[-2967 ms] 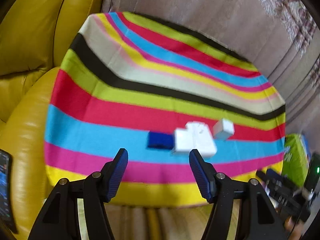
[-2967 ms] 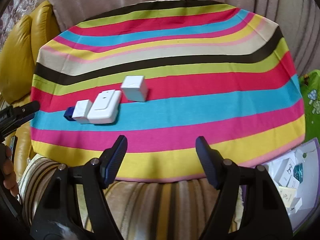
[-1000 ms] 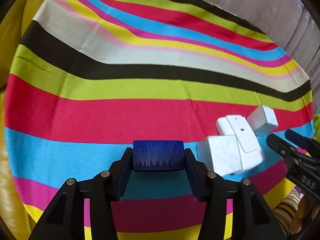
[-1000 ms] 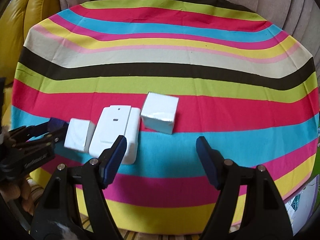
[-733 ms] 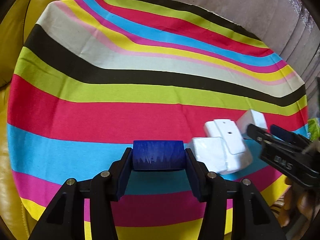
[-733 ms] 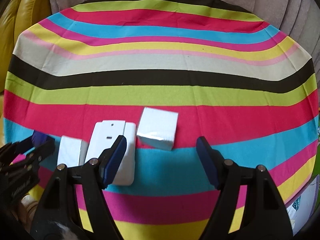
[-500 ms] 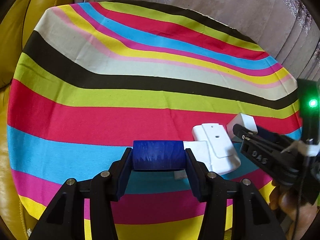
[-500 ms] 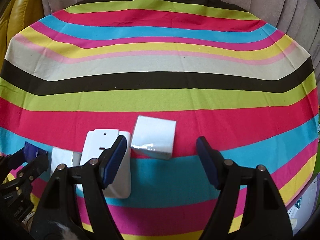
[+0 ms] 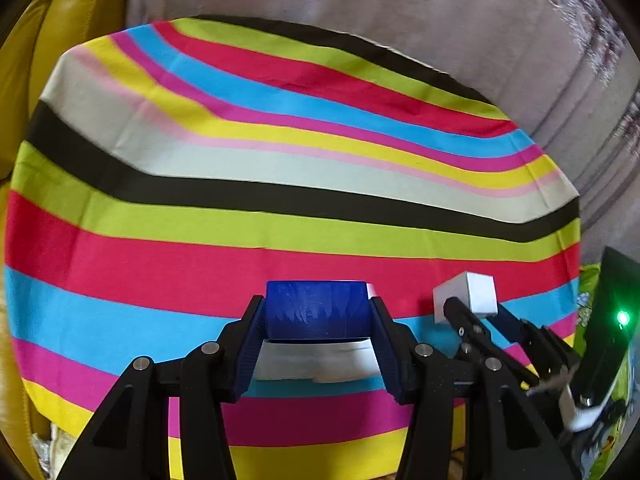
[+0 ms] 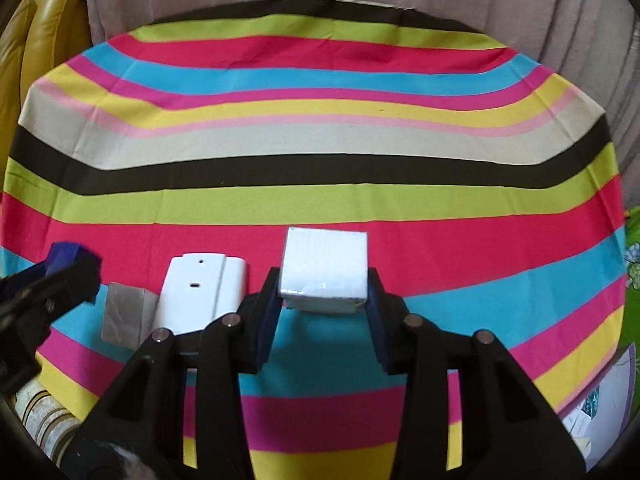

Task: Organize rigid objects
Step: 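Grasp the small white cube box with the right tool while the left tool holds the block, then carry the block and cube box over the storage box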

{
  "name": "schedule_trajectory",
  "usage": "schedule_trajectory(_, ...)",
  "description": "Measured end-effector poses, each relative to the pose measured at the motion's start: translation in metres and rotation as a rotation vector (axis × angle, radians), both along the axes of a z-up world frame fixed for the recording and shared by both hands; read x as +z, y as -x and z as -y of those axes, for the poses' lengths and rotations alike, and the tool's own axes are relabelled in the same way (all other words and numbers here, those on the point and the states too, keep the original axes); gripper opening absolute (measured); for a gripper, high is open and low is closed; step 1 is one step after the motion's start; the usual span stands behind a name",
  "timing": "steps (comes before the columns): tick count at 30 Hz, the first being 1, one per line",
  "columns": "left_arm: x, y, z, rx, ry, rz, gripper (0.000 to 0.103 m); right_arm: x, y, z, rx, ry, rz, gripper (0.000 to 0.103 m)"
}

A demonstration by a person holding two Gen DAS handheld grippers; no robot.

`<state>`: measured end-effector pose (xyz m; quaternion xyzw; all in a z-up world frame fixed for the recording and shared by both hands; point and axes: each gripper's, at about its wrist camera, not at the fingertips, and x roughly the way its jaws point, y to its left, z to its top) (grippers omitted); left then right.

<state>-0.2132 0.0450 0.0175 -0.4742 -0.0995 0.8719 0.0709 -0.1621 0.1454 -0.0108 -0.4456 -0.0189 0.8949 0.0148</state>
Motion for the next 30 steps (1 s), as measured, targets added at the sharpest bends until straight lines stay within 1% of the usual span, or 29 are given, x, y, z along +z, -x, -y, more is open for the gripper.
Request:
schedule_trajectory(4, 0.002, -0.006, -0.026, -0.038, -0.036, 0.004, 0.052, 0.010, -0.017, -0.023, -0.041, 0.007, -0.015, 0.044)
schedule_trajectory(7, 0.002, -0.015, -0.044, -0.093, -0.076, -0.015, 0.052, 0.015, -0.027, -0.045, -0.084, 0.023, -0.017, 0.044)
schedule_trajectory(9, -0.001, -0.022, -0.055, -0.124, -0.081, -0.024, 0.052, 0.018, -0.040, -0.064, -0.116, 0.025, -0.020, 0.044)
schedule_trajectory(18, 0.000, -0.061, -0.122, -0.376, 0.003, -0.079, 0.052, 0.030, -0.110, -0.144, -0.257, 0.012, -0.018, 0.044)
schedule_trajectory(21, 0.006, -0.073, -0.140, -0.431, 0.024, -0.098, 0.052, 0.032, -0.131, -0.170, -0.315, 0.005, -0.009, 0.044)
schedule_trajectory(25, 0.008, -0.084, -0.166, -0.509, 0.069, -0.099, 0.052, 0.029, -0.159, -0.205, -0.383, 0.002, 0.017, 0.044)
schedule_trajectory(28, 0.007, -0.096, -0.189, -0.580, 0.091, -0.082, 0.052, 0.028, -0.177, -0.226, -0.418, -0.001, 0.026, 0.044)
schedule_trajectory(30, 0.008, -0.108, -0.206, -0.624, 0.104, -0.084, 0.052, 0.026, -0.186, -0.234, -0.430, 0.000, 0.033, 0.044)
